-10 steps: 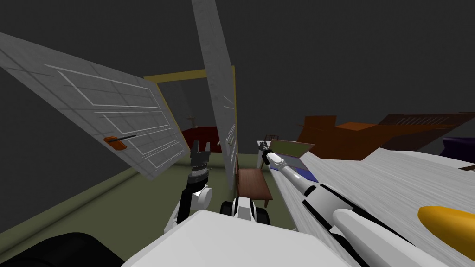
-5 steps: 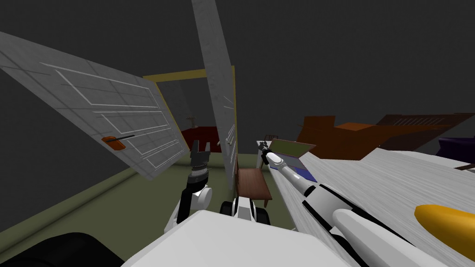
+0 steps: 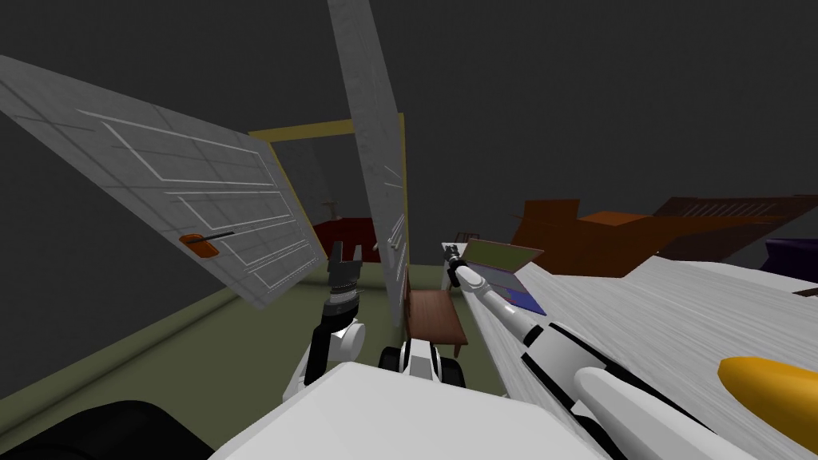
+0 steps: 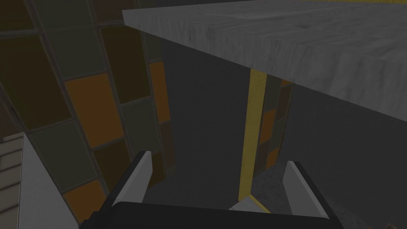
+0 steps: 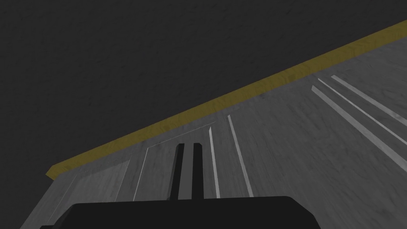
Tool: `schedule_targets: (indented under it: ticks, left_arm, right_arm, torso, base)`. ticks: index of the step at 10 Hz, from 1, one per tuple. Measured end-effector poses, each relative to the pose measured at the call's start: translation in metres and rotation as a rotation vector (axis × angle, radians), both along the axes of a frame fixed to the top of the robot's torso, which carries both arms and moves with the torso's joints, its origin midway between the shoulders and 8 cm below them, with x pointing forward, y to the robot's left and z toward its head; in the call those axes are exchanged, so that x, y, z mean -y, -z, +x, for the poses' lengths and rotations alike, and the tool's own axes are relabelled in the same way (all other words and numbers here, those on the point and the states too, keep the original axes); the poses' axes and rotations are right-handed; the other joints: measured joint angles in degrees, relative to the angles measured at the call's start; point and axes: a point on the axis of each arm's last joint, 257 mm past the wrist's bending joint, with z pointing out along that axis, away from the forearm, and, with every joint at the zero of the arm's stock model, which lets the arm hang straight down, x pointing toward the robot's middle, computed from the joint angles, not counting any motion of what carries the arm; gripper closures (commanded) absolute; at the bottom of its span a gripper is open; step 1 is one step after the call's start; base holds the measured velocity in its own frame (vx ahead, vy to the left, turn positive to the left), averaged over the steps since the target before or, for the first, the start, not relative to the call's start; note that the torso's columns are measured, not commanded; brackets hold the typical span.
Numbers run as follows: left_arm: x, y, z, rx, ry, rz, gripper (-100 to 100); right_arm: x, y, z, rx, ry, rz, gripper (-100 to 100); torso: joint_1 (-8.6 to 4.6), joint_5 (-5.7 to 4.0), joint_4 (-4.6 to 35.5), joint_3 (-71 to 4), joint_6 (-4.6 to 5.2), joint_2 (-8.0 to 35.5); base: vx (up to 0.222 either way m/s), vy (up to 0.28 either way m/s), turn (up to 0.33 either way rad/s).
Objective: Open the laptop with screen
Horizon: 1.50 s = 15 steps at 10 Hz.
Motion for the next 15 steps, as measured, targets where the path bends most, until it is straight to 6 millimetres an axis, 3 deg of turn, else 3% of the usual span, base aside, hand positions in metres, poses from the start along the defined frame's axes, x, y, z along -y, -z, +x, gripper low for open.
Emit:
schedule_targets:
  ticks: [5, 15]
  left_arm:
    - [0.000, 0.000, 0.000, 0.000, 0.000, 0.000, 0]
    - [0.000, 0.000, 0.000, 0.000, 0.000, 0.000, 0]
  right_arm:
    - [-0.023, -0.009, -0.021, 0.079, 0.018, -0.001, 100]
    - [-0.028, -0.015, -0.029, 0.117, 0.030, 0.008, 100]
  torso:
    - [0.22, 0.07, 0.0, 0.0, 0.00, 0.0]
    - [0.07, 0.03, 0.0, 0.0, 0.00, 0.0]
  base:
    - [0.002, -0.030, 0.016]
    - [-0.001, 0.000, 0.002]
